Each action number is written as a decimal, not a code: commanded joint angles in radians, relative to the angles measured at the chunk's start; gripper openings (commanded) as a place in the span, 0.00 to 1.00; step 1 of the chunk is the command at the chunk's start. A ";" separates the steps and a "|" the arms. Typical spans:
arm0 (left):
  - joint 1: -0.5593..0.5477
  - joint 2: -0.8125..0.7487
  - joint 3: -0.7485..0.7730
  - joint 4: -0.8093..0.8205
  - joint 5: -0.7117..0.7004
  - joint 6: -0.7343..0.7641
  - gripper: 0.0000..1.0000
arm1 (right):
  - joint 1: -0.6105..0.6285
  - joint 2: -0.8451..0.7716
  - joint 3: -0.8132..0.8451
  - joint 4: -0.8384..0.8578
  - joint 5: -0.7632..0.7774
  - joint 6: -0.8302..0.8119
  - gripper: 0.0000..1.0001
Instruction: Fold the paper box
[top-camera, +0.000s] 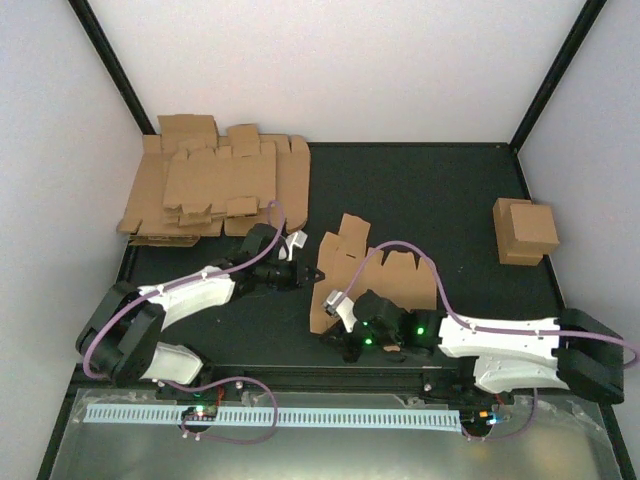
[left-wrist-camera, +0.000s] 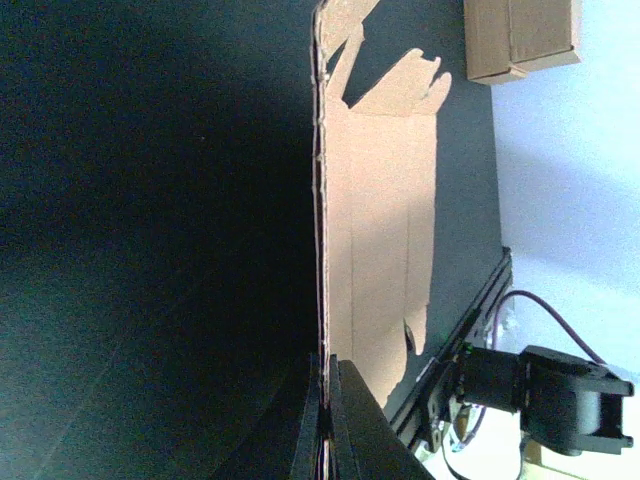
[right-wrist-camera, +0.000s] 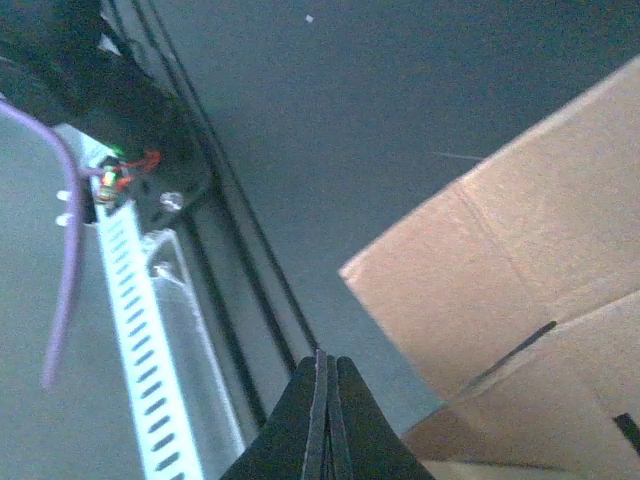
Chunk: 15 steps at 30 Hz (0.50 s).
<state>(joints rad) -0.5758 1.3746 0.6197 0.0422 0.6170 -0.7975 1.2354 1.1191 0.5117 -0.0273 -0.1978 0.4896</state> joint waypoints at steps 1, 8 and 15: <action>0.013 -0.016 0.032 0.034 0.073 -0.052 0.02 | 0.027 0.070 0.037 0.040 0.082 -0.064 0.02; 0.017 -0.008 0.023 0.037 0.080 -0.052 0.02 | 0.081 0.139 0.091 0.013 0.178 -0.074 0.02; 0.017 -0.005 0.009 0.042 0.092 -0.040 0.02 | 0.079 0.098 0.090 -0.025 0.379 -0.024 0.02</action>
<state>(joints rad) -0.5640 1.3746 0.6197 0.0608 0.6701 -0.8341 1.3117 1.2526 0.5900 -0.0376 0.0158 0.4431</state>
